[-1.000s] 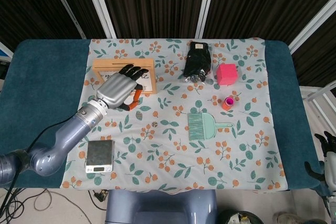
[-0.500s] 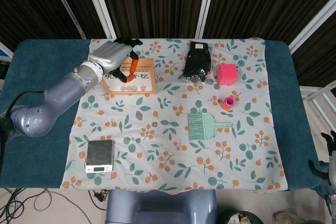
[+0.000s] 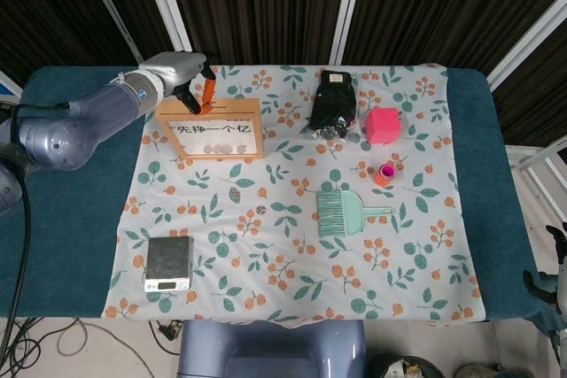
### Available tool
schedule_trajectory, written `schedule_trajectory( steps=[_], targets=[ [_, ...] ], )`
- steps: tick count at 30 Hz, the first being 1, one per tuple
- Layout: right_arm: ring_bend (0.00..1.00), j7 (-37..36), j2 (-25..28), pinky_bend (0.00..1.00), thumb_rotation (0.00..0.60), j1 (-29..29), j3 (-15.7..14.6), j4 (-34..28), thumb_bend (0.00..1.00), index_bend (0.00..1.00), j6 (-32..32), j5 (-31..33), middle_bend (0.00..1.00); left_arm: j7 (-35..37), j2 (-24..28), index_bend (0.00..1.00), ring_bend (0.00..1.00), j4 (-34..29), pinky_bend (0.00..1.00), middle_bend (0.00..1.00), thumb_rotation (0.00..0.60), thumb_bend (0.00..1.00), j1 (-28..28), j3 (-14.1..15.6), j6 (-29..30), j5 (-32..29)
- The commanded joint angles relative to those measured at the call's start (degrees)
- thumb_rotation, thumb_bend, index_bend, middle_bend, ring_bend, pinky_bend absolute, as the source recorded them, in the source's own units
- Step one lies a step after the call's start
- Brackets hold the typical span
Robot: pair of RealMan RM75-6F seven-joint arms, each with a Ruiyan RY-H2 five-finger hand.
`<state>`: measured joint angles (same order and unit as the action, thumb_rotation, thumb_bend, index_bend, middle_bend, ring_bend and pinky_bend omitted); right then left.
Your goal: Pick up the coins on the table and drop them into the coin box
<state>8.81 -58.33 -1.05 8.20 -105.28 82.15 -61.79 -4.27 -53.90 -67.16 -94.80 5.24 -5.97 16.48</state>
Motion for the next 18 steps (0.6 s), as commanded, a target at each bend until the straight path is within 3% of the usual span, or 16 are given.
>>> schedule_trajectory(
  steps=[1,8,13,18],
  targets=[
    [0.02,-0.17,0.06,0.00,0.600,0.02,0.02,-0.08,0.39,0.16,-0.11,0.05,0.06,5.47,-2.76,0.66,0.00,4.92,0.00,0.03,0.600,0.82,-3.83,4.57,-5.02,3.82],
    [0.02,-0.14,0.36,0.00,0.600,0.02,-0.11,-0.26,0.39,0.16,-0.18,-0.32,0.06,15.19,-6.86,0.66,0.00,12.10,0.00,0.03,0.600,0.82,-7.93,10.20,-13.46,9.94],
    [0.02,-0.18,0.34,0.00,0.600,0.06,-0.08,-0.22,0.39,0.16,-0.05,-0.40,0.06,19.11,-10.65,0.66,0.00,16.87,0.00,0.03,0.600,0.82,-8.67,11.35,-15.77,14.90],
    [0.02,-0.14,0.28,0.00,0.600,0.11,0.05,-0.20,0.39,0.16,0.08,-0.08,0.06,21.54,-14.56,0.66,0.00,20.29,0.00,0.04,0.600,0.82,-8.44,10.62,-16.71,19.40]
  ],
)
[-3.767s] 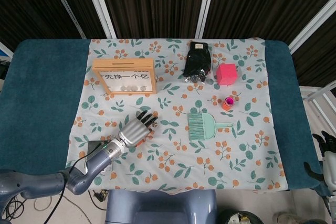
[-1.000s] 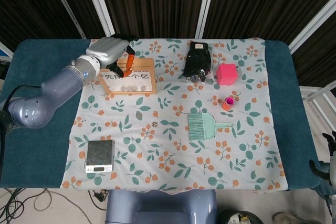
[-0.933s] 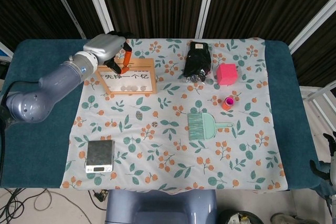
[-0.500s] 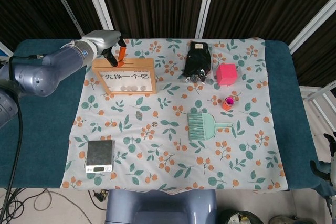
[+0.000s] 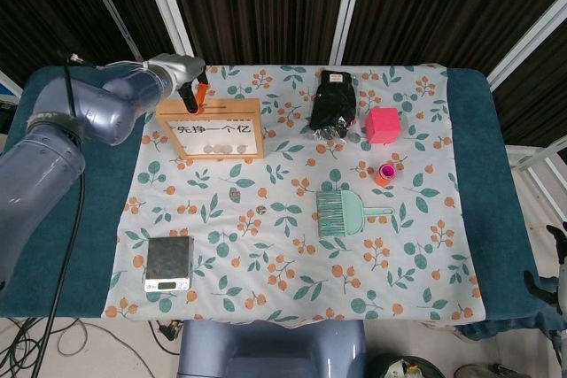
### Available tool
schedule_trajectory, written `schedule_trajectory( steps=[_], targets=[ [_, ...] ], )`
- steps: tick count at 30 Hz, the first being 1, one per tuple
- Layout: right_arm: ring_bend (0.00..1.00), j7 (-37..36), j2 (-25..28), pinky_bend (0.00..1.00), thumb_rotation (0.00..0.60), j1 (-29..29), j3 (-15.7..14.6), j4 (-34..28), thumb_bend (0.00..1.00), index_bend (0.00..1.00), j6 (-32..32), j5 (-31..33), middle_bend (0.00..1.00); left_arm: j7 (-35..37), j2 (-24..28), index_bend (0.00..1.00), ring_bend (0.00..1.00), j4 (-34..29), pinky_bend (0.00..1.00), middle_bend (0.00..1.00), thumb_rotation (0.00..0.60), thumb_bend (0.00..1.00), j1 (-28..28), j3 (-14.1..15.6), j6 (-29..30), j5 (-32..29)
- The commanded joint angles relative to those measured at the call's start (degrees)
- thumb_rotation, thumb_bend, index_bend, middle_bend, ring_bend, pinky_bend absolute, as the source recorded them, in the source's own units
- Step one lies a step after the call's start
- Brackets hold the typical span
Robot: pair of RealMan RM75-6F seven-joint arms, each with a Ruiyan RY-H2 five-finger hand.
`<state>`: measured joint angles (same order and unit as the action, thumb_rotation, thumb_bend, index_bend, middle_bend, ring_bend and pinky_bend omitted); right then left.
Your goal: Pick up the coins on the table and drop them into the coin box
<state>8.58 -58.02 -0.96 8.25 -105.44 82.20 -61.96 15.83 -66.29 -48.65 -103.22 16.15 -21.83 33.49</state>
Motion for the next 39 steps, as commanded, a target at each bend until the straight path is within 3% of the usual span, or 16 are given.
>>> schedule_trajectory(
  steps=[1,17,39],
  targets=[
    [0.02,0.14,-0.03,0.00,0.600,0.03,0.01,-0.05,0.39,0.16,0.05,0.15,0.06,1.72,-2.78,0.66,0.00,2.33,0.00,0.04,0.600,0.82,0.02,-0.46,-0.99,3.12],
    [0.02,0.96,-0.24,0.00,0.600,0.05,0.03,-0.12,0.39,0.16,-0.01,1.09,0.06,6.52,-9.33,0.66,0.00,11.17,0.00,0.04,0.600,0.82,1.24,-3.29,-2.25,13.00],
    [0.02,0.69,0.09,0.00,0.600,0.21,0.35,-0.40,0.39,0.16,0.05,1.87,0.06,8.62,-10.61,0.63,0.00,13.20,0.00,0.03,0.600,0.82,4.38,-9.44,-4.26,20.16]
  ],
)
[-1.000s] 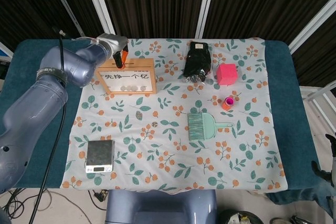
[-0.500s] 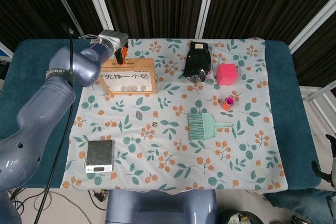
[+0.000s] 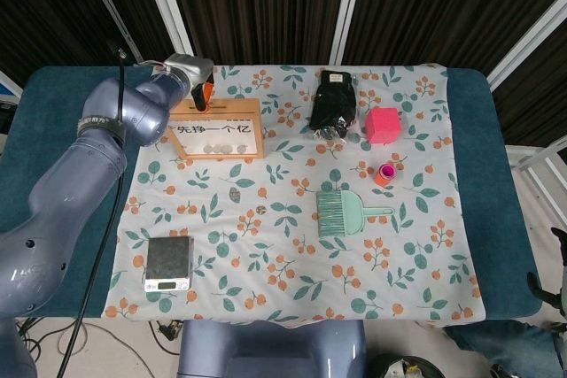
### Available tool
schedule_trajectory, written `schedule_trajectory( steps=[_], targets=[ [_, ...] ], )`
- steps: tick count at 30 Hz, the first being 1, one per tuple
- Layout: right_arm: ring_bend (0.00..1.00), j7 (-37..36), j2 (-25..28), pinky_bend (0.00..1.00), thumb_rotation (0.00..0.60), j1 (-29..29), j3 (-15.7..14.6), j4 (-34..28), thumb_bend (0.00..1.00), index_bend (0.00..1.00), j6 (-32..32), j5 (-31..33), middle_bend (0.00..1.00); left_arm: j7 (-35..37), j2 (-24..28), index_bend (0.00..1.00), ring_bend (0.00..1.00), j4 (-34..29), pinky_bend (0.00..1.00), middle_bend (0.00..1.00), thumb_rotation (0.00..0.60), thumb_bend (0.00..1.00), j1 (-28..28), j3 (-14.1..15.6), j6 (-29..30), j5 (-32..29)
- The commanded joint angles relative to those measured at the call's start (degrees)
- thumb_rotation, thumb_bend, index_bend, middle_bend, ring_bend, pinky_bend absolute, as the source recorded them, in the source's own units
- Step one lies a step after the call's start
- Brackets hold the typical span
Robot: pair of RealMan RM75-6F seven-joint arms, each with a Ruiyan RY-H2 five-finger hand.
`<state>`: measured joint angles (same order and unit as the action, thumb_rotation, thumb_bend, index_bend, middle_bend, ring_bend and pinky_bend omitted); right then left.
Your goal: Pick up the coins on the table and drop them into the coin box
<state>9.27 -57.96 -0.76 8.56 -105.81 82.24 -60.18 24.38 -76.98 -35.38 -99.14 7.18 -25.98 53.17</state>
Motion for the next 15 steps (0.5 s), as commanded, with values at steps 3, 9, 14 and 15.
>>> schedule_trajectory(
  steps=[3,9,14,15],
  targets=[
    [0.02,0.06,0.09,0.00,0.600,-0.01,0.03,-0.09,0.39,0.16,-0.07,0.12,0.06,0.23,0.12,0.61,0.00,-0.10,0.00,0.03,0.600,0.82,0.64,-1.10,-0.20,1.10],
    [0.02,0.13,0.07,0.00,0.600,0.00,0.00,-0.10,0.39,0.16,0.02,0.04,0.06,0.55,0.12,0.56,0.00,0.15,0.00,0.03,0.600,0.82,1.15,-2.38,-0.26,2.62],
    [0.02,0.18,0.08,0.00,0.600,0.02,0.01,-0.13,0.39,0.16,0.00,0.20,0.06,0.88,-0.09,0.54,0.00,0.42,0.00,0.03,0.600,0.81,1.56,-3.01,-0.64,3.77],
    [0.02,0.26,0.10,0.00,0.600,-0.04,0.08,-0.20,0.39,0.16,-0.03,0.29,0.06,0.95,-0.14,0.54,0.00,0.46,0.00,0.03,0.600,0.81,1.70,-3.28,-0.63,3.99]
  ],
)
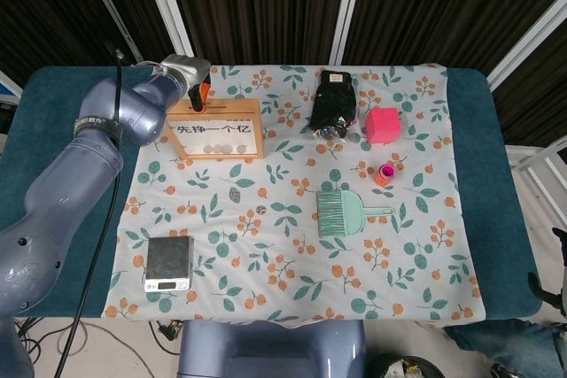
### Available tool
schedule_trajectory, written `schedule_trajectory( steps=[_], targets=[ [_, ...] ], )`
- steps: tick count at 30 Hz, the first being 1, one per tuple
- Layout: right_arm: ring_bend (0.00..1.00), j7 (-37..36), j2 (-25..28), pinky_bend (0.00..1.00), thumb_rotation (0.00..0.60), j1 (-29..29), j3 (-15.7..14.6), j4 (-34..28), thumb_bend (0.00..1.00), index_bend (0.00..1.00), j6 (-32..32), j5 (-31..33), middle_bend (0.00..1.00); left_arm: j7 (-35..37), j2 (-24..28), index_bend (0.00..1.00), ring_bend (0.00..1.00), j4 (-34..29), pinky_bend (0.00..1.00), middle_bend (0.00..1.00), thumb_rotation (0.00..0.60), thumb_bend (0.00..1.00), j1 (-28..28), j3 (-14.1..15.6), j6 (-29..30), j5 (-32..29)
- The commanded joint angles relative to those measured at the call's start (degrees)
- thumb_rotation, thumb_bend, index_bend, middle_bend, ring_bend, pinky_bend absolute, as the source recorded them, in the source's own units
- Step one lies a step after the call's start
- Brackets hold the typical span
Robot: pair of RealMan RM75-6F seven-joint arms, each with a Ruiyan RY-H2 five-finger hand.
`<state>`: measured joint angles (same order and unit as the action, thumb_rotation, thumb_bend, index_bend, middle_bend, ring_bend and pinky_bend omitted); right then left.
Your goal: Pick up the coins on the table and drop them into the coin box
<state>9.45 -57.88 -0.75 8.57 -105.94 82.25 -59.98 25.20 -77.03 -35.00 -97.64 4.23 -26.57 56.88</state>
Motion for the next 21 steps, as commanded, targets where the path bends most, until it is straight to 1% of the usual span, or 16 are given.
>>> schedule_trajectory(
  steps=[1,10,16,21],
  targets=[
    [0.02,0.09,0.03,0.00,0.600,-0.03,0.04,-0.09,0.39,0.16,-0.04,0.15,0.06,0.15,-0.11,0.54,0.00,0.10,0.00,0.03,0.600,0.81,0.28,-0.53,-0.05,0.43],
    [0.02,-0.09,0.15,0.00,0.600,0.06,0.13,-0.28,0.39,0.16,-0.03,0.46,0.06,0.37,-0.42,0.53,0.00,0.27,0.00,0.03,0.600,0.81,0.65,-2.04,-0.36,1.99],
    [0.02,-0.10,0.25,0.00,0.600,0.03,0.10,-0.29,0.39,0.16,-0.09,0.34,0.06,0.62,-0.46,0.50,0.00,0.25,0.00,0.03,0.600,0.80,0.75,-2.78,-0.56,2.82],
    [0.02,-0.14,0.34,0.00,0.600,0.02,0.07,-0.35,0.39,0.16,-0.18,0.32,0.06,0.96,-0.36,0.50,0.00,0.05,0.00,0.03,0.600,0.80,0.87,-3.36,-0.72,3.58]
  ],
)
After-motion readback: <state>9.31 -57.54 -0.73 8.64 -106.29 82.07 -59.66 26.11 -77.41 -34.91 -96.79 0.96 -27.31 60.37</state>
